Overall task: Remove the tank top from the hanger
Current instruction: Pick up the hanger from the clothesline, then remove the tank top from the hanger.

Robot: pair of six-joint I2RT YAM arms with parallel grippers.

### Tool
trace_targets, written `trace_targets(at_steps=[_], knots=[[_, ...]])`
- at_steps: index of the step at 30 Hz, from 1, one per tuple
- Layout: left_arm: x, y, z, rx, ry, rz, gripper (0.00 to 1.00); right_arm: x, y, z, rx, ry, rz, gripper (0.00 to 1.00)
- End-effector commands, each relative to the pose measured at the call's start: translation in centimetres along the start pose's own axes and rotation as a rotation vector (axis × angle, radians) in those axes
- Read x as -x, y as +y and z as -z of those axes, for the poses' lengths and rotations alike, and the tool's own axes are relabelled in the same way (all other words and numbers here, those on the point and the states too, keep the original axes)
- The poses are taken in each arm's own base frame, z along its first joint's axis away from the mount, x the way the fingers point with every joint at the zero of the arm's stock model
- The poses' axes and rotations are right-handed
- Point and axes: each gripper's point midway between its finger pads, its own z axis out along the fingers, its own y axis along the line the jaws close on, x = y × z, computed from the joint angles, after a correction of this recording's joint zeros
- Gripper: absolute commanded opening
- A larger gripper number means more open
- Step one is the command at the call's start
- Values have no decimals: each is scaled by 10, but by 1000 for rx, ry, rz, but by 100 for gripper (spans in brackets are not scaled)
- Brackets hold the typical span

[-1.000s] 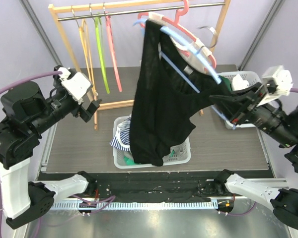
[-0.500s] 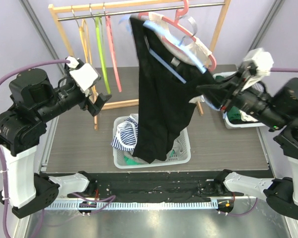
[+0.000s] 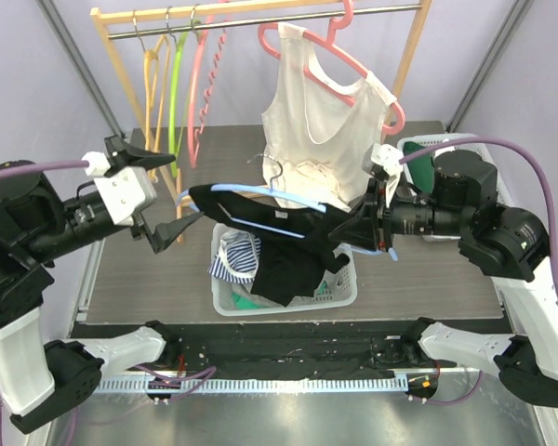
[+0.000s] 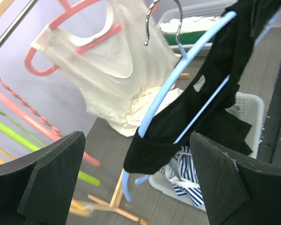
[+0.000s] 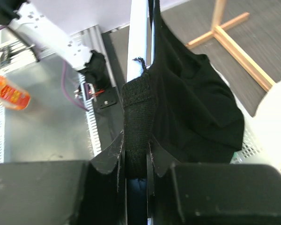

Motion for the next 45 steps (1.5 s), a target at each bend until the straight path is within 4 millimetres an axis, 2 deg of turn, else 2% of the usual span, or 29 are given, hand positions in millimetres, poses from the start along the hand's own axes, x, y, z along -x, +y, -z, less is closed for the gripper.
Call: trace_targets(at_steps=[1,3,6,15,23,32,35,39,42,45], knots=[[-6,-32,-5,-185,-18,-27,100,14,34,18,140,-88,115,1],[-22,-53,-11,-302,17,15,100,11,35,16,158,-81,124,1],[-35,-59,-21,-343,41,42,100,7,34,12,170,-62,134,1],[-26,-60,-30,-385,18,86,100,9,27,-1,186,-44,135,1],[-38,-75,-28,-443,46,126,93,15,29,-4,207,-51,138,1],[-48,-78,-33,-461,75,148,85,15,32,-14,267,-44,145,1],[-48,-77,-34,-469,80,154,76,16,29,-17,260,-39,156,1],[-46,-80,-33,-496,88,154,51,19,27,-16,238,-40,169,1],[-47,-81,-30,-500,95,152,39,23,24,-16,213,-58,188,1],[-50,-83,-30,-500,101,152,39,30,22,-14,193,-86,212,1]])
